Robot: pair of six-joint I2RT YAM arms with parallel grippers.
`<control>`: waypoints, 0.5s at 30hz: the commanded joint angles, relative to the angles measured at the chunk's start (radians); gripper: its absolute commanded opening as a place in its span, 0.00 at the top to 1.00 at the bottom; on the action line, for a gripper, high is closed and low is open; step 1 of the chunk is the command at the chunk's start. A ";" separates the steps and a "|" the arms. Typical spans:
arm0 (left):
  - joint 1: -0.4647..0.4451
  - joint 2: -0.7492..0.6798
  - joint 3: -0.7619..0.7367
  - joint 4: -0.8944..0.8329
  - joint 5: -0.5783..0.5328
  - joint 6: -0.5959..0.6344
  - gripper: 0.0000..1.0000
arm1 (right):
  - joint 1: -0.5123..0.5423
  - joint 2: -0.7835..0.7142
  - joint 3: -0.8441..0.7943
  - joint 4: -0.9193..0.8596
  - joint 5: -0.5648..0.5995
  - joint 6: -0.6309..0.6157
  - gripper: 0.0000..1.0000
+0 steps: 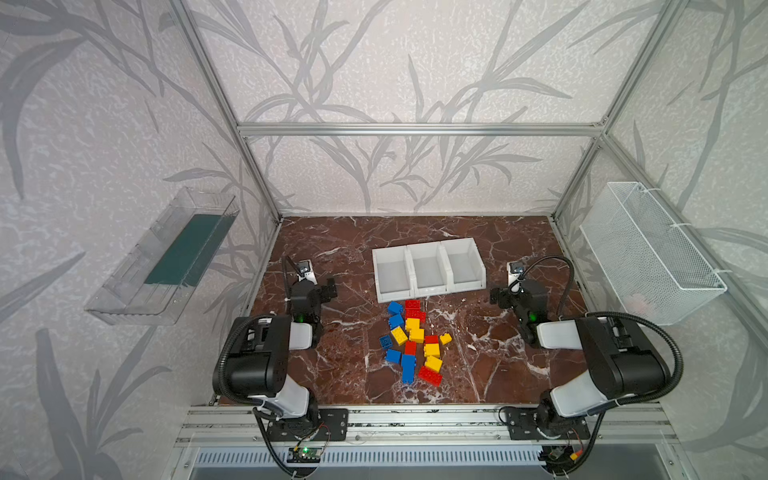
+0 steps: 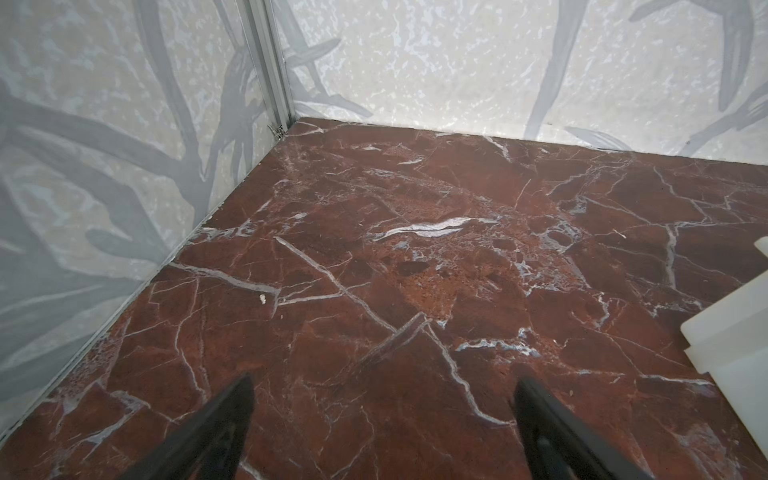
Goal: Sort the legos into containers by color
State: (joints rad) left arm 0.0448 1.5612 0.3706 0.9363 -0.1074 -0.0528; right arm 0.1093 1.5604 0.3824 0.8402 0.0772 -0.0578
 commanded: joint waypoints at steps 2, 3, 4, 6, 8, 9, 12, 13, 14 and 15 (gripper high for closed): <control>-0.004 0.008 0.000 0.021 -0.006 0.010 0.01 | -0.005 -0.017 0.021 0.008 0.001 -0.005 0.01; -0.004 0.008 0.000 0.022 -0.006 0.010 0.01 | -0.005 -0.017 0.021 0.008 0.004 0.001 0.01; -0.005 0.008 0.001 0.022 -0.006 0.010 0.01 | -0.005 -0.017 0.022 0.008 0.004 0.001 0.01; -0.004 0.008 0.001 0.021 -0.007 0.010 0.01 | -0.005 -0.017 0.021 0.008 0.004 0.001 0.01; -0.005 0.008 0.000 0.021 -0.006 0.010 0.01 | -0.005 -0.017 0.021 0.008 0.004 0.001 0.01; -0.004 0.008 0.001 0.020 -0.007 0.010 0.01 | -0.005 -0.017 0.021 0.007 0.004 0.000 0.01; -0.004 0.008 0.001 0.018 -0.005 0.011 0.01 | -0.005 -0.017 0.021 0.008 0.004 0.001 0.01; -0.003 0.008 0.001 0.019 -0.005 0.010 0.01 | -0.005 -0.017 0.022 0.007 0.004 0.000 0.01; -0.004 0.008 0.001 0.018 -0.005 0.010 0.01 | -0.005 -0.017 0.022 0.008 0.004 0.001 0.01; -0.003 0.008 0.002 0.018 -0.004 0.010 0.01 | -0.005 -0.017 0.022 0.006 0.004 0.001 0.01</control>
State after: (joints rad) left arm 0.0448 1.5612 0.3706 0.9363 -0.1074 -0.0528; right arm 0.1093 1.5604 0.3824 0.8402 0.0776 -0.0574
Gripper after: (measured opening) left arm 0.992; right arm 0.991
